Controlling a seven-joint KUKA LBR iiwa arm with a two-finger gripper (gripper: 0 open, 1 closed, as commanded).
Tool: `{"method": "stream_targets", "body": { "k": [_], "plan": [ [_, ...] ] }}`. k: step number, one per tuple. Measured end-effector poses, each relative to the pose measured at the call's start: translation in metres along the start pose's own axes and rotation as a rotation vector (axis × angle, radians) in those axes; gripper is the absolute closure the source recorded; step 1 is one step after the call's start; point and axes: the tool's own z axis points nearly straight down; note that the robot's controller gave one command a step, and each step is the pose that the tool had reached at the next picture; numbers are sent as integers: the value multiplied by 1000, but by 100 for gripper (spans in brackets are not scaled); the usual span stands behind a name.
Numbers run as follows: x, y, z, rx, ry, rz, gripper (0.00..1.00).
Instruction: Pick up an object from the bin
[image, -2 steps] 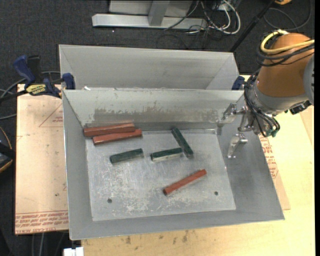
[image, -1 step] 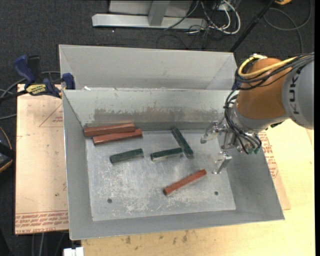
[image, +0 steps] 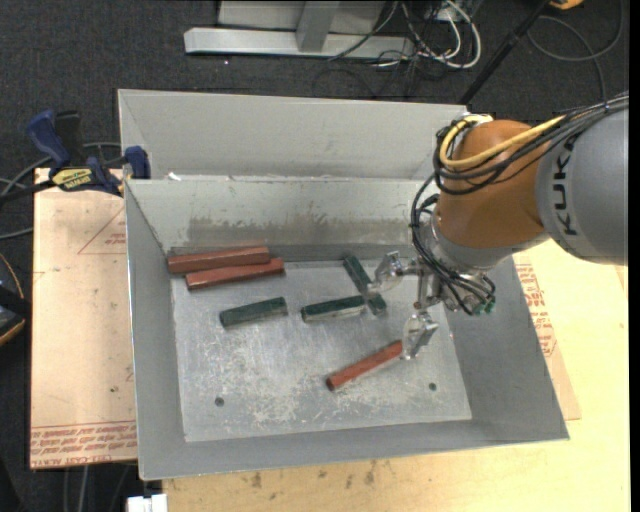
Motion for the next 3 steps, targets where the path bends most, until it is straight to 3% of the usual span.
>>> {"method": "stream_targets", "body": {
  "k": [1, 2, 3],
  "plan": [
    [15, 3, 52, 3, -3, -51, 0],
    [18, 8, 82, 5, -9, -126, 0],
    [21, 16, 77, 12, -20, -84, 100]
  ]
}}
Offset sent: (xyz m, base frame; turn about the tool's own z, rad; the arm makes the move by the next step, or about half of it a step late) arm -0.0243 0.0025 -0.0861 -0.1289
